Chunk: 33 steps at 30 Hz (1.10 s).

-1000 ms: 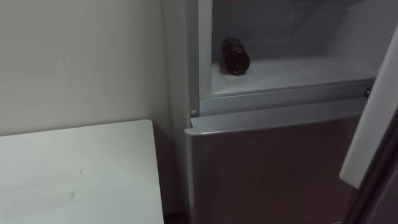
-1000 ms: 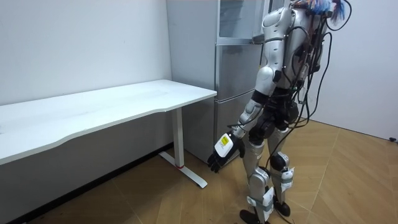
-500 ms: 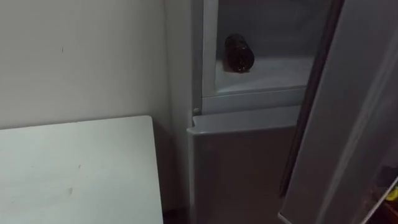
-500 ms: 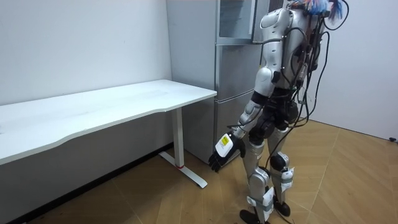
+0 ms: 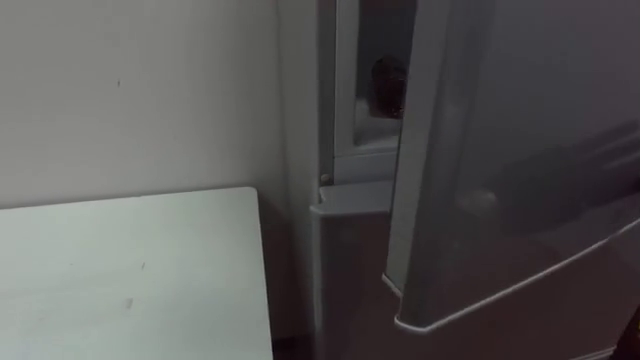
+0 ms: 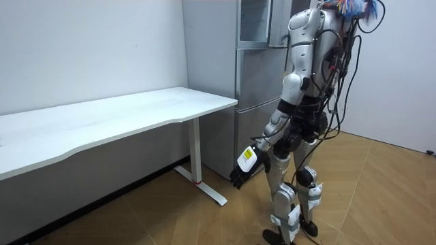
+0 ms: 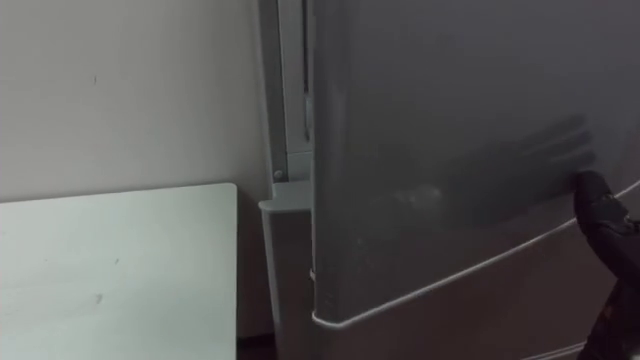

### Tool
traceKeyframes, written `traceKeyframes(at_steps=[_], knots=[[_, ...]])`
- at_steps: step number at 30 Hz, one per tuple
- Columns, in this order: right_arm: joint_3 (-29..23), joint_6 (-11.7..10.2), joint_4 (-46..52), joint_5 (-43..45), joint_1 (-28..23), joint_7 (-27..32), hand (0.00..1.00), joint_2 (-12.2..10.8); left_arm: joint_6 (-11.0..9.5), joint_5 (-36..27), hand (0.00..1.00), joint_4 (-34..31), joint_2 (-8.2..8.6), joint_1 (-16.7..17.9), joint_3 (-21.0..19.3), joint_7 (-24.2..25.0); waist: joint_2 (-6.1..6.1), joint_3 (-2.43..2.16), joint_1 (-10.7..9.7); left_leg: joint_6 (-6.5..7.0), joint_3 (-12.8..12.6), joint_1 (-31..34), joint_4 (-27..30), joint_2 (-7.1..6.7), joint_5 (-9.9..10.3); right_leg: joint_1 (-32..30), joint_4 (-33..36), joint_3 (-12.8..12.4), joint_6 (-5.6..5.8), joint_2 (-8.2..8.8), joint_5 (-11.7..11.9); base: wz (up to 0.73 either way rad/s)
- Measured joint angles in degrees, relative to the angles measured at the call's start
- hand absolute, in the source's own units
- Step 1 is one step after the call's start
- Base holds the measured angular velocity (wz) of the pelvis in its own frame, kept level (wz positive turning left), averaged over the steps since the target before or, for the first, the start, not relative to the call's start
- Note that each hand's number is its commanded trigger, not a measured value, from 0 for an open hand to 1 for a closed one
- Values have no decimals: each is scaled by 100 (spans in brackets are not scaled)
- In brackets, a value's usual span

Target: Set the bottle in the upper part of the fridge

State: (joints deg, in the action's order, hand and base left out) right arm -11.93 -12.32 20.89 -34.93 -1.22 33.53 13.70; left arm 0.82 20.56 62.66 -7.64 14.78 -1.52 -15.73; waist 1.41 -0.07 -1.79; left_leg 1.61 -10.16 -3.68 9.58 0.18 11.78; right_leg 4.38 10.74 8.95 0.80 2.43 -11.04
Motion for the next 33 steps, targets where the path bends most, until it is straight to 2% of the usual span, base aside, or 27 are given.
traceKeyframes(at_steps=[5, 10, 14, 21, 25, 31, 32, 33], knots=[[16, 70, -18, 266, 12, -174, 0, 0, 7, 0, 0, -4, 2, 31, 1, 81, 24, 23, 69, -4, 132, 1, 10, 0, -2, 67, -14, 262, 1, 26, 0, 13], [226, 248, -48, 796, 88, -329, 0, -3, 15, 1, 0, -3, 2, 48, -6, 86, 36, 28, 109, -5, 139, 1, 18, -5, -3, 73, -13, 266, 1, 30, -1, 0], [380, 263, -71, 1109, 130, -378, 0, -3, 14, 1, 0, -3, 0, -28, -15, 83, 77, 37, 239, -5, 137, 8, 50, -1, -3, 67, -20, 266, 1, 31, -1, 0], [515, 267, -71, 1464, 142, -340, 0, -6, 15, -1, 0, 1, 6, -80, -11, 16, 117, 39, 280, -4, 161, 109, 133, -6, -1, 26, -22, 290, 0, 34, 0, 1], [578, 321, -70, 2100, 142, -244, 0, -11, 5, 4, 0, 30, 2, -136, -12, 0, 91, 28, 302, -4, 213, 126, 172, -9, -1, 41, -21, 337, 0, 39, -1, 6], [771, 433, -72, 3372, 264, -81, 0, -20, 8, 39, 0, 58, 0, -136, -46, -16, 40, -4, 495, -17, 225, 93, 109, -10, -14, 64, -7, 377, -3, 35, 0, 1], [789, 441, -72, 3519, 267, -64, 0, -20, 6, 38, 0, 90, -5, -124, -47, -17, 89, 19, 536, -22, 230, 89, 109, -13, -17, 76, -11, 386, -5, 32, 1, 0], [808, 441, -72, 3555, 282, -53, 0, -20, 7, 38, 0, 122, -6, -126, -48, -17, 90, 19, 542, -23, 237, 89, 111, -18, -18, 81, -13, 393, -7, 31, 2, 3]])
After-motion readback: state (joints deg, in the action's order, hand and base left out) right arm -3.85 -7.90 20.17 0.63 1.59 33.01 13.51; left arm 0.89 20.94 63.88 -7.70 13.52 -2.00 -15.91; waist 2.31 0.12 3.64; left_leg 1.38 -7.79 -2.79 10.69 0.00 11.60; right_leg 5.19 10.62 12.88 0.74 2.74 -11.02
